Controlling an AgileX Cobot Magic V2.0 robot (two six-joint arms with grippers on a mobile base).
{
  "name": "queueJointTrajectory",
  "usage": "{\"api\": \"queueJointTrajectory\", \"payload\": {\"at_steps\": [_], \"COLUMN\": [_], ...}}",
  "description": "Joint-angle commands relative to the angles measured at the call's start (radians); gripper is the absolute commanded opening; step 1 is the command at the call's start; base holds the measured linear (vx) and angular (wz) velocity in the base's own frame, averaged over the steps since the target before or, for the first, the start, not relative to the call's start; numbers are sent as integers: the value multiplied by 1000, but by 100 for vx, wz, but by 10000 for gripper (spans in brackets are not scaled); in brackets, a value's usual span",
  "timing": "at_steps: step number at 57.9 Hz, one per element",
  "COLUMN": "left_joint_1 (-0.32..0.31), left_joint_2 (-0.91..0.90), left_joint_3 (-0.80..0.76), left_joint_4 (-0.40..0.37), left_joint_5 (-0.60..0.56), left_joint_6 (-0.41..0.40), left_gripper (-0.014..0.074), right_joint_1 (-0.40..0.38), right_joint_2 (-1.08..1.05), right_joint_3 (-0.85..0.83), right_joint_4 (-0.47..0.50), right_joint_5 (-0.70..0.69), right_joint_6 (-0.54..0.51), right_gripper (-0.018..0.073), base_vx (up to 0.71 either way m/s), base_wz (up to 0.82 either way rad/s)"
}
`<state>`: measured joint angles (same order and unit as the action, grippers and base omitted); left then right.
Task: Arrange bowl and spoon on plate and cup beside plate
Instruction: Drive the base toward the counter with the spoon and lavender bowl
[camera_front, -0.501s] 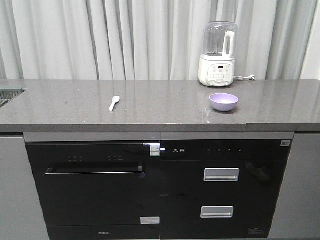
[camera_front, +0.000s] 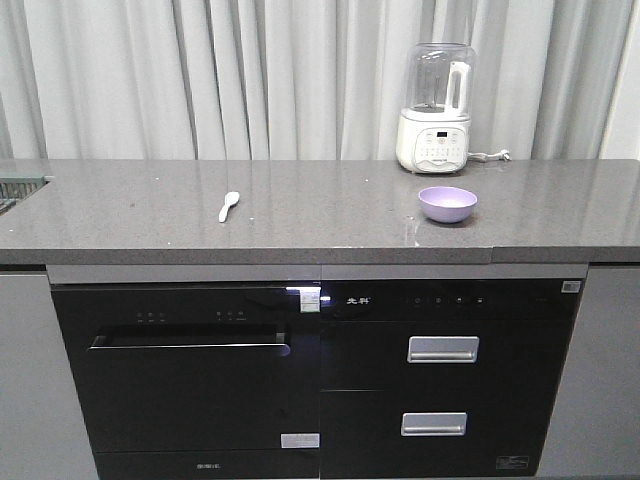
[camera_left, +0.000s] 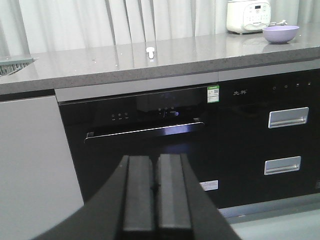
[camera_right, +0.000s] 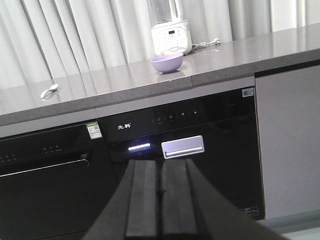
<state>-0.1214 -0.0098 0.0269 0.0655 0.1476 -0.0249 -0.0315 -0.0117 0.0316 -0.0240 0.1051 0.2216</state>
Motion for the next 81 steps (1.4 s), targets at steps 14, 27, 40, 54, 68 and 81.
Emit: {"api": "queueJointTrajectory", "payload": {"at_steps": [14,27,40,54,68,81], "left_joint_1": [-7,-7,-7,-7,-2,-2], "left_joint_2": [-18,-18,-18,-18,-18,-18], "left_joint_3": [-26,-26,-26,-26,-26,-26], "left_joint_4": [-5,-5,-5,-5,-5,-5], "left_joint_5": [-80,-80,-80,-80,-80,-80], "left_joint_6": [-4,-4,-4,-4,-4,-4], "left_gripper": [-3,-3,-3,-3,-3,-3], "right_joint_1": [-5,-5,-5,-5,-5,-5], "right_joint_2": [-4,-4,-4,-4,-4,-4], "right_joint_3": [3,3,3,3,3,3], "right_joint_4": [-6,-6,-6,-6,-6,-6], "right_joint_5": [-86,-86,-86,-86,-86,-86], "right_joint_6": [-3,-3,-3,-3,-3,-3], "right_gripper": [-6,-6,-6,-6,-6,-6], "base_vx": [0,3,8,12,12,16], "base_wz": [-1,-5,-4,2,-14,-22]}}
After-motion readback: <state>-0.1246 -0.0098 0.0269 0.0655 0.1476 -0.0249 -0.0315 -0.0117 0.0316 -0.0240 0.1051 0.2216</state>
